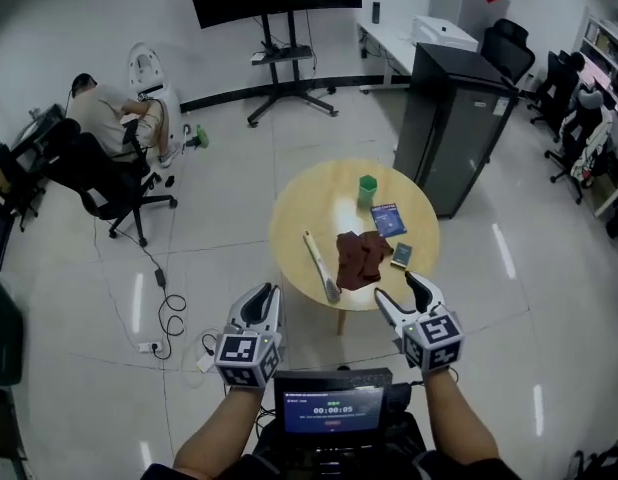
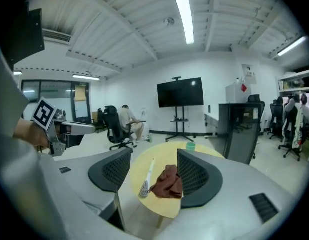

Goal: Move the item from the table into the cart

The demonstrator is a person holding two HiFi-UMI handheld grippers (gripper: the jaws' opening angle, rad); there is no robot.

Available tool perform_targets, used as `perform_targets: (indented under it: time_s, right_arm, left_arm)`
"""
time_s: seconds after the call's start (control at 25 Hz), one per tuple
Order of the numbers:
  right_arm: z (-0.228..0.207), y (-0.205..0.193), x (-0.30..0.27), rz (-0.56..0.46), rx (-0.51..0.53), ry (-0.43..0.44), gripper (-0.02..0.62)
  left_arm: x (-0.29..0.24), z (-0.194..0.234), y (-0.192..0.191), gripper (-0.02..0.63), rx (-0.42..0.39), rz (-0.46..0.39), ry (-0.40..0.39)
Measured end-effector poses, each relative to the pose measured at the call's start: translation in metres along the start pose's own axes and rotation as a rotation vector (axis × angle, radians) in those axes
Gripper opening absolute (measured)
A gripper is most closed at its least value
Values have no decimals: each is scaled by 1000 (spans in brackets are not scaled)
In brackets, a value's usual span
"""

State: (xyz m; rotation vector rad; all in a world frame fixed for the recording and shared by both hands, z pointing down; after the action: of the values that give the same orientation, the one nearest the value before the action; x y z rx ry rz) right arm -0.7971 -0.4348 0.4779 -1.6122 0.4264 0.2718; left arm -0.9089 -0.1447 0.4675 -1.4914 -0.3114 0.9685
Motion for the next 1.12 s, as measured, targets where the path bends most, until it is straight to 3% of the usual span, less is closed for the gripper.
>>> perform_targets:
  time_s: [0.24,0.48,0.72,0.84,1.12]
  right_arm:
    - [-12,2,-136,119,-43,98,295]
    - [17,-14,-265,263,-92,74,295]
    - [62,-39,-396,442,-173,-5,295]
    - [73,-49,-457,530,-149,-44,295]
    - [58,-40,-539,664,-137,-91,295]
  left_arm:
    - [-58,61,12,35,22,4,50]
    - [-106,155,8,35,24,58,70]
    - [-157,275,5,35,23,86,-12]
    - [-179,326,0,35,19,102,-67]
    - [-227,390,4,35,-1,135,-123]
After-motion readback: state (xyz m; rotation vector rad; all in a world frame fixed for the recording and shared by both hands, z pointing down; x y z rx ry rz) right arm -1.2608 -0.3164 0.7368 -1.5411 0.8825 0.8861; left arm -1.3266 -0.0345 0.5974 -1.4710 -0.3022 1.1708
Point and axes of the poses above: the fingertips, and each gripper's own axes: x backward along the fingers, z to its left, y out of its top, the point moved 10 cm from there along x, backward along the fingers, and after that the axes turned 4 degrees about z, right-handed, at the moved point
